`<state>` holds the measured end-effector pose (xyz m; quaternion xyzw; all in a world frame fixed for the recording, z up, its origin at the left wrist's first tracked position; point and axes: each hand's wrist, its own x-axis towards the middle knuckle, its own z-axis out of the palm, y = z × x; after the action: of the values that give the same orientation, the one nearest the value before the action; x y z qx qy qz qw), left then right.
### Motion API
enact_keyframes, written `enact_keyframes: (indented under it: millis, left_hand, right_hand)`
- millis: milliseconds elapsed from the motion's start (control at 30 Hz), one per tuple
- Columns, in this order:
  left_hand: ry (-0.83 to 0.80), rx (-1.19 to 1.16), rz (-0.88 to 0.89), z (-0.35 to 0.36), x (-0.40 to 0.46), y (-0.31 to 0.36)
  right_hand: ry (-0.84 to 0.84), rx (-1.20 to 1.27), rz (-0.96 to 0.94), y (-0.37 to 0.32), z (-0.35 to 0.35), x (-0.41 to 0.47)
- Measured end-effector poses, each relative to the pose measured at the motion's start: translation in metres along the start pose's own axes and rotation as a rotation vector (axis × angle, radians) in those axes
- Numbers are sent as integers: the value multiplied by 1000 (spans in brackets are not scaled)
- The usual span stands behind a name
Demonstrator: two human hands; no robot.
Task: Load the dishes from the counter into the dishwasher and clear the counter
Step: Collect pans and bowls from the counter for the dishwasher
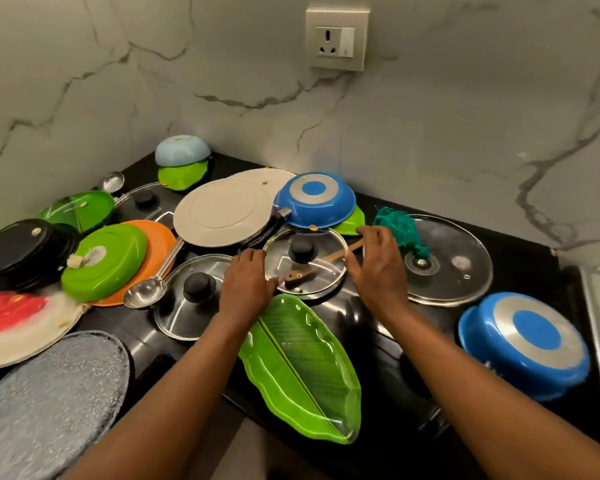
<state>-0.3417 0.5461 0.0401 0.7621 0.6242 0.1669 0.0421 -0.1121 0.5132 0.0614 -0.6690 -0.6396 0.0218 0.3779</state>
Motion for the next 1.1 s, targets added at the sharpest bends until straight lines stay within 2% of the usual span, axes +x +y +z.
enact_keyframes:
  millis: [200, 333, 600, 700, 767, 833, 967, 1100]
  left_hand:
    - [-26, 99, -37, 1, 24, -47]
    - [-75, 152, -9, 11, 27, -69]
    - [44, 93, 80, 19, 24, -93]
    - [134, -165, 9, 4, 32, -104]
    - [257, -228, -45, -13, 48, -124]
    - [309, -225, -147, -33, 71, -158]
    - [261, -143, -336, -64, 118, -240]
    - [122, -59, -323, -74, 172, -285]
  right_hand:
    - [-73, 33, 14, -2, 43, 28]
    - [-102, 13, -75, -20, 75, 45]
    - [-162, 131, -158, -92, 143, 75]
    - [-191, 183, -228, -121, 172, 89]
    - [-223, 199, -270, -141, 192, 100]
    - [-243, 200, -317, -159, 214, 116]
    - [-270, 163, -371, -190, 252, 151]
    - [-290, 104, -437, -203, 291, 205]
